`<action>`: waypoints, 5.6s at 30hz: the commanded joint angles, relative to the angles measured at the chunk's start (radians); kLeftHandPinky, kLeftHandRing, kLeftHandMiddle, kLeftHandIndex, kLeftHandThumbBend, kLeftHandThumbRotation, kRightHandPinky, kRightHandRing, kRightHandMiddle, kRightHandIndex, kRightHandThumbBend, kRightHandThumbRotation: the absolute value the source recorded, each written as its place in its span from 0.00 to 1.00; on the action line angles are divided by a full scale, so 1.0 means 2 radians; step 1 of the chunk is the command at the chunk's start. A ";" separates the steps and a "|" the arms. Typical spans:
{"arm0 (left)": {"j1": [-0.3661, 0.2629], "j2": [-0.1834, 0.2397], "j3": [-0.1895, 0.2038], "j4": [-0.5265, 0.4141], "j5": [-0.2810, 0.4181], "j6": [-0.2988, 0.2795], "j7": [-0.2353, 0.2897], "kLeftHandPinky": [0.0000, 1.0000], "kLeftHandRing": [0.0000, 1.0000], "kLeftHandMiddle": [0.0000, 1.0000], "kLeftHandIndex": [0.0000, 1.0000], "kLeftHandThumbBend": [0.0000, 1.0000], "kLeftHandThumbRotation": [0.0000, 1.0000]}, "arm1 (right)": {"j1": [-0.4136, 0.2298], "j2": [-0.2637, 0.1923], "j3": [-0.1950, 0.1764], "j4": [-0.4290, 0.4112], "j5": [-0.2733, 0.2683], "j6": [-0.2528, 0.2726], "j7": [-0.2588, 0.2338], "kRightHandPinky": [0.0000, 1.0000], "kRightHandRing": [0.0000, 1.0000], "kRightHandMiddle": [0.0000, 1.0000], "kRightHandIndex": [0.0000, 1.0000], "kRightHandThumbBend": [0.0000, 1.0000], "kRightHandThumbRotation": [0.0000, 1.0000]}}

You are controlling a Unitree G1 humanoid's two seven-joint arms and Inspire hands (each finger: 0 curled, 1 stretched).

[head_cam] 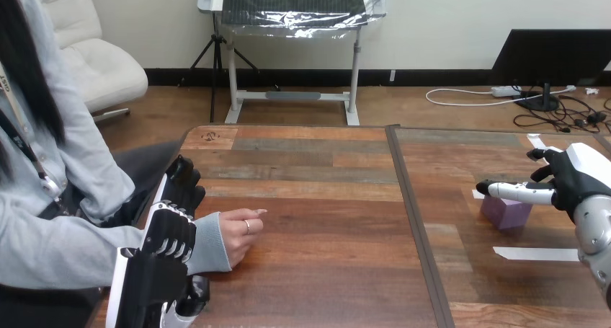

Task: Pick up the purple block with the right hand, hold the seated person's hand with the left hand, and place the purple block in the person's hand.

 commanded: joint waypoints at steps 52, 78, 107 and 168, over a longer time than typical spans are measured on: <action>-0.032 -0.004 0.003 0.002 0.007 -0.004 0.005 0.95 0.98 0.98 0.95 1.00 0.74 | -0.031 -0.012 -0.003 -0.004 0.002 -0.009 -0.006 0.62 0.75 0.77 0.88 1.00 0.59; -0.033 -0.001 0.003 0.000 0.003 -0.005 0.001 0.95 0.97 0.97 0.95 0.98 0.75 | -0.032 -0.011 -0.001 -0.004 -0.001 0.000 -0.006 0.64 0.77 0.78 0.88 1.00 0.57; -0.033 -0.004 0.003 0.001 -0.001 -0.006 -0.004 0.94 0.97 0.98 0.95 0.99 0.74 | -0.031 -0.012 -0.001 -0.004 -0.001 -0.002 -0.007 0.64 0.75 0.77 0.88 1.00 0.58; -0.024 -0.004 0.014 -0.003 -0.018 0.006 -0.038 0.95 0.97 0.97 0.95 1.00 0.72 | -0.048 -0.007 -0.092 -0.005 0.093 0.007 -0.008 0.12 0.15 0.21 0.92 1.00 0.47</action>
